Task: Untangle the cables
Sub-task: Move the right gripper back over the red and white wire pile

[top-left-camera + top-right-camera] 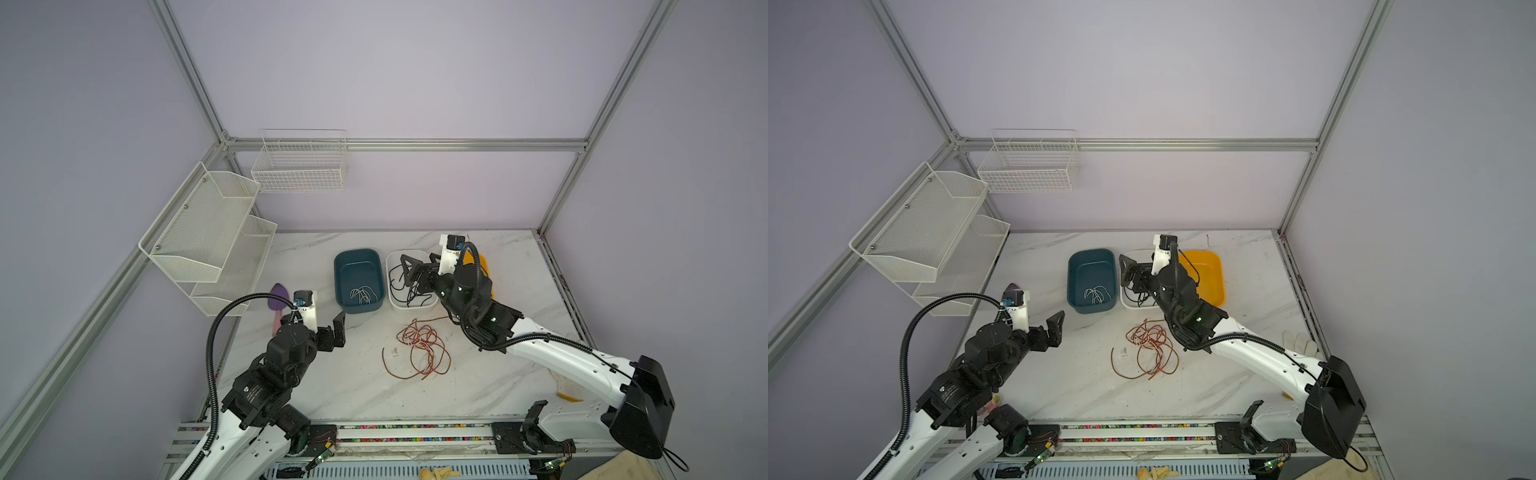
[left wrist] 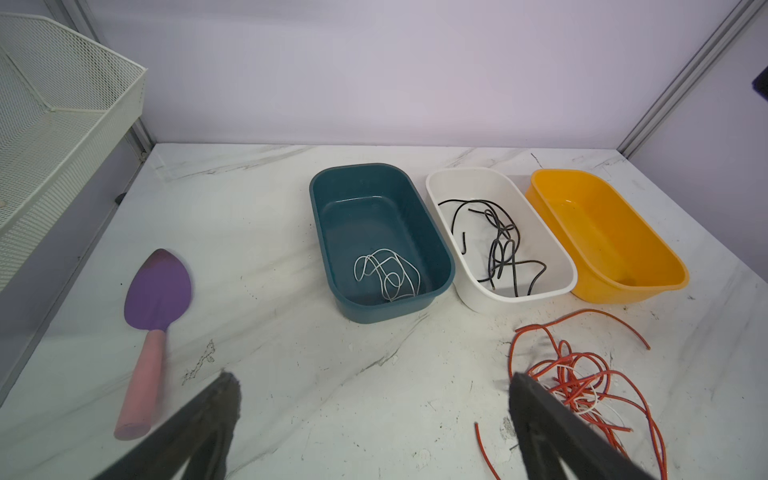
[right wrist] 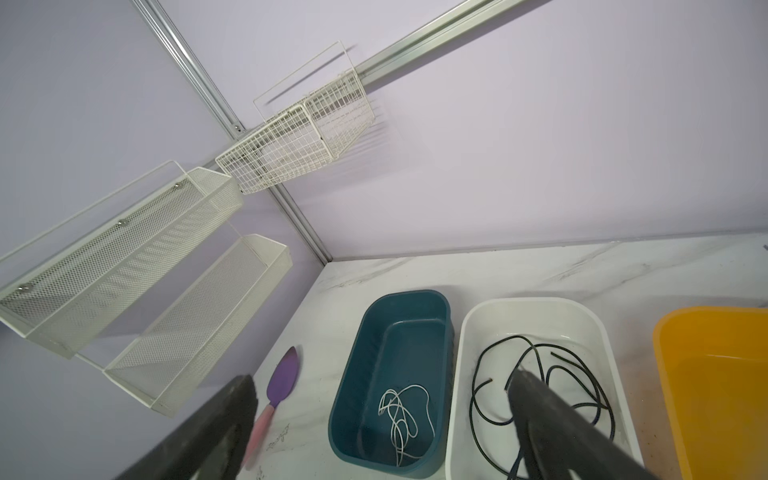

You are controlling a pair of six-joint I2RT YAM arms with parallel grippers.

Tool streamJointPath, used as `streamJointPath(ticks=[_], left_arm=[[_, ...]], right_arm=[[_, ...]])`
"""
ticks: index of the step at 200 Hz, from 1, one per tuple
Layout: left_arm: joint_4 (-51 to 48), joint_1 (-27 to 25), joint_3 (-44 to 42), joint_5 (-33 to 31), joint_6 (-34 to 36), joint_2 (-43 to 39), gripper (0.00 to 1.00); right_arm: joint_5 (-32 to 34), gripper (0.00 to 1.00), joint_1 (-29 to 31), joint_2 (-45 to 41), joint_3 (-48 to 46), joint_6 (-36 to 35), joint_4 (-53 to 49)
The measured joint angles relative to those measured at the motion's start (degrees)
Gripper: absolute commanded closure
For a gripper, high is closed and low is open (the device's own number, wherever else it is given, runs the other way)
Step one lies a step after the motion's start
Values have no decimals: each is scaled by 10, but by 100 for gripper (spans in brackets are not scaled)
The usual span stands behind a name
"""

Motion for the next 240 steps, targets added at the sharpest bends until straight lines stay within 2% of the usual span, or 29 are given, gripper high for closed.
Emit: streamJointPath(ticks=[38, 75, 125, 170, 205, 240], left_arm=[[0, 0, 0, 13, 0, 12, 0], [0, 0, 0, 22, 0, 23, 0], [0, 0, 0, 29, 0, 30, 0], [0, 0, 0, 34, 0, 30, 0], [0, 0, 0, 37, 0, 30, 0], [0, 0, 0, 38, 0, 31, 0]], right_arm=[[0, 3, 0, -42, -71, 66, -23], [-46, 12, 0, -61, -131, 118, -69], [-108, 26, 1, -85, -227, 137, -129], [-100, 39, 15, -151, -294, 147, -184], [-99, 50, 32, -156, -327, 151, -185], [-76, 50, 66, -123, -330, 152, -180]])
